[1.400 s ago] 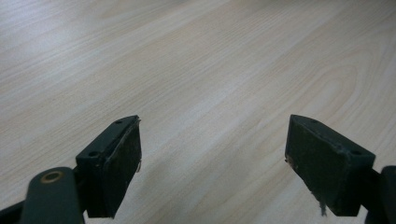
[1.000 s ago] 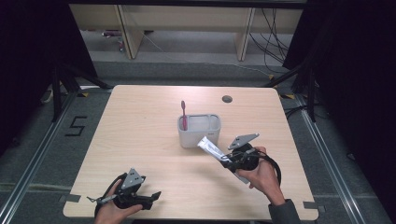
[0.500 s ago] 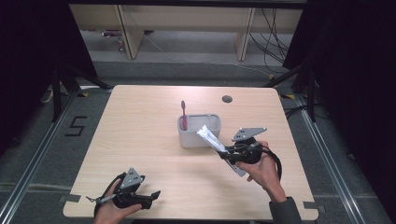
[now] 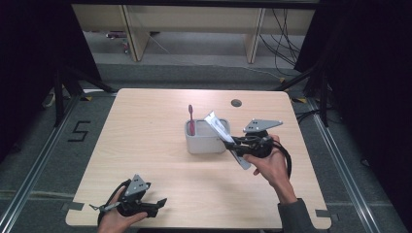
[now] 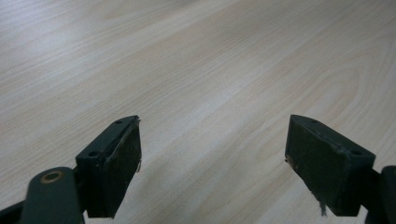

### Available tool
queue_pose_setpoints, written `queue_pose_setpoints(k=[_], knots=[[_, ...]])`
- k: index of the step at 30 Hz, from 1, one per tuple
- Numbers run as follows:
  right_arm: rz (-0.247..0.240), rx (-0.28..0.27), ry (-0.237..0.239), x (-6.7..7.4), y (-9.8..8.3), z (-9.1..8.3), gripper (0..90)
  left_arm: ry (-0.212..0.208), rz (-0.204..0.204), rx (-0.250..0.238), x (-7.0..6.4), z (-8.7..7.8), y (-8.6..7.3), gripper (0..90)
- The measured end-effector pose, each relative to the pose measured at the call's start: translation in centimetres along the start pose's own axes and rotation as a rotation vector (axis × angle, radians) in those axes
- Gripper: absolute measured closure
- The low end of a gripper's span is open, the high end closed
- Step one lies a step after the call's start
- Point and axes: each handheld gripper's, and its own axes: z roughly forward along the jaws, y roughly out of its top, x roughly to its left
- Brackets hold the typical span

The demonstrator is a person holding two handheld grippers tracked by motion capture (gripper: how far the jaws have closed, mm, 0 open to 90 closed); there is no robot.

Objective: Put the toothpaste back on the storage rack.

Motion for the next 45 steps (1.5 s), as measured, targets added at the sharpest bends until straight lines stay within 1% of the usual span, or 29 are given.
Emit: queue_pose_setpoints(k=[1,2,4,5,8,9,10,13,14,15,17,18,23,24,25,26,27,28,29,30,31,33,34,35,36,37,41,43,45], knots=[[0.002,-0.017,0.003,-0.2,0.3,0.2,72.9,0.0,-0.001,-0.001,0.0,0.0,0.0,18.0],[0.02,-0.014,-0.012,-0.1,0.5,0.1,72.9,0.0,-0.001,-0.002,0.0,0.0,0.0,18.0],[-0.006,-0.039,-0.014,-0.5,1.1,0.4,72.8,0.003,-0.005,-0.003,0.0,0.0,0.0,18.0],[-0.004,-0.05,-0.02,-0.5,1.3,0.5,72.8,0.001,-0.006,-0.008,0.0,0.1,-0.1,18.0],[0.021,-0.062,-0.01,-0.5,2.0,0.9,72.9,0.006,-0.01,-0.005,-0.1,0.1,-0.1,18.1],[0.01,-0.079,-0.018,-0.6,2.2,1.1,72.9,0.004,-0.008,-0.002,-0.1,0.1,-0.1,18.0],[0.023,-0.078,-0.009,-0.6,2.4,1.2,72.9,0.005,-0.009,-0.003,-0.1,0.1,-0.1,18.1],[0.019,-0.114,-0.007,-0.9,2.9,1.7,72.9,0.007,-0.01,-0.003,-0.1,0.1,-0.1,18.0],[0.035,-0.11,-0.002,-0.8,3.0,1.8,72.9,0.0,-0.005,0.0,-0.1,0.0,-0.1,18.1],[0.019,-0.123,-0.004,-1.0,3.3,2.0,72.9,0.0,-0.006,-0.002,-0.1,0.0,-0.1,18.0],[0.036,-0.135,-0.013,-1.0,3.4,2.2,72.8,0.002,-0.008,-0.002,-0.1,0.1,-0.1,18.1],[0.042,-0.125,-0.007,-0.9,3.5,2.2,72.9,0.0,-0.004,0.002,-0.1,0.0,-0.1,18.0],[0.04,-0.157,-0.006,-1.4,3.9,2.8,72.9,-0.003,-0.009,-0.001,-0.1,0.0,-0.1,18.0],[0.06,-0.151,-0.012,-1.3,4.0,2.8,72.9,-0.003,-0.009,-0.001,-0.1,0.0,-0.1,18.0],[0.042,-0.166,0.0,-1.5,4.1,3.0,72.9,-0.003,-0.007,-0.004,-0.1,0.0,-0.1,18.0],[0.042,-0.166,0.0,-1.5,4.1,3.0,72.9,-0.002,-0.009,0.0,-0.1,0.0,-0.1,18.0],[0.068,-0.167,-0.001,-1.4,4.2,3.0,72.9,-0.002,-0.009,0.0,-0.1,0.0,-0.1,18.0],[0.049,-0.171,-0.008,-1.6,4.3,3.1,72.9,-0.005,-0.008,0.001,-0.1,0.0,-0.1,18.0],[0.065,-0.177,0.003,-1.6,4.4,3.3,72.9,-0.006,-0.007,0.001,-0.1,0.1,-0.1,18.0],[0.045,-0.186,-0.003,-1.7,4.4,3.4,72.9,-0.006,-0.006,0.002,-0.1,0.0,-0.1,18.0],[0.063,-0.19,-0.007,-1.6,4.5,3.5,72.9,-0.002,-0.007,-0.001,-0.1,0.1,-0.1,18.0],[0.058,-0.192,-0.006,-1.8,4.6,3.8,72.9,0.006,-0.002,-0.001,0.0,0.1,-0.1,18.0],[0.048,-0.202,-0.022,-2.0,4.7,4.1,72.9,-0.001,-0.006,-0.004,0.0,0.1,-0.2,17.8],[0.075,-0.198,-0.007,-1.9,4.7,4.2,72.9,-0.003,-0.005,-0.004,0.0,0.1,-0.2,17.8],[0.075,-0.198,-0.007,-1.9,4.7,4.2,72.9,0.004,0.004,0.003,0.1,0.1,-0.1,17.8],[0.063,-0.212,-0.008,-2.1,4.9,4.3,72.9,0.002,-0.004,-0.006,0.0,0.1,-0.1,17.8],[0.065,-0.215,-0.014,-2.2,5.1,4.5,72.9,-0.003,-0.005,-0.005,0.0,0.1,-0.2,17.8],[0.061,-0.219,-0.015,-2.3,5.3,4.7,72.9,0.007,0.001,0.0,0.1,0.1,-0.2,17.8],[0.072,-0.222,-0.018,-2.4,5.4,4.9,72.9,-0.004,-0.006,-0.008,0.0,0.1,-0.2,17.8]])
